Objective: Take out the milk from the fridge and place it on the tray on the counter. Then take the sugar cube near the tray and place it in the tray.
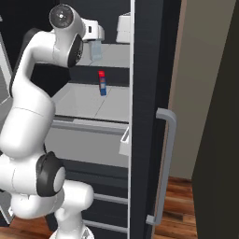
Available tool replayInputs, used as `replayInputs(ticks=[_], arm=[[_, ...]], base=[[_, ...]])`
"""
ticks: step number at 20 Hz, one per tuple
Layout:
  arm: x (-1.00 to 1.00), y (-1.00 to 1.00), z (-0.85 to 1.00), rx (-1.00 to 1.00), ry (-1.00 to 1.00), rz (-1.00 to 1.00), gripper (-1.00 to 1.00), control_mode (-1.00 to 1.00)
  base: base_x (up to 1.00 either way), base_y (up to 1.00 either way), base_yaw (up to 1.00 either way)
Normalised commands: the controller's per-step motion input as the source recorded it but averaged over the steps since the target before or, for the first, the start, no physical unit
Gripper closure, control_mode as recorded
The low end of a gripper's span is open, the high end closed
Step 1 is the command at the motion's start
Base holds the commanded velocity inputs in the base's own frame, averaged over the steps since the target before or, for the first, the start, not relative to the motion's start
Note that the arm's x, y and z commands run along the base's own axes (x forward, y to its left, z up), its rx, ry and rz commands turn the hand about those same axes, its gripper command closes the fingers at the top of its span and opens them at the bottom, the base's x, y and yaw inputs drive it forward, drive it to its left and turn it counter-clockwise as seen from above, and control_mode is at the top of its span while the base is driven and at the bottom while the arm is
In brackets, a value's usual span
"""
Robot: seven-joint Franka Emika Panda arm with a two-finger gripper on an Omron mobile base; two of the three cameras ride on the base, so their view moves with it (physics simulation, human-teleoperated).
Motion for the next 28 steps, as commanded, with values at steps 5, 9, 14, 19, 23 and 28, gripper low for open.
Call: replayInputs(ticks=[5,9,14,19,23,28], arm=[[0.32,0.16,-0.07,0.00,0.00,-0.02,-1.00,-1.00],[0.47,0.11,-0.04,0.00,0.00,0.00,-1.00,-1.00],[0.46,0.02,0.00,0.00,0.01,0.00,-1.00,-1.00],[0.48,-0.01,0.00,0.00,0.05,0.00,-1.00,-1.00],[0.38,-0.03,0.00,0.00,0.04,0.00,-1.00,-1.00],[0.17,-0.01,0.00,0.01,0.00,0.03,-1.00,-1.00]], base=[[0.00,0.00,0.00],[0.00,0.00,0.00],[0.00,0.00,0.00],[0.00,0.00,0.00],[0.00,0.00,0.00],[0.00,0.00,0.00]])
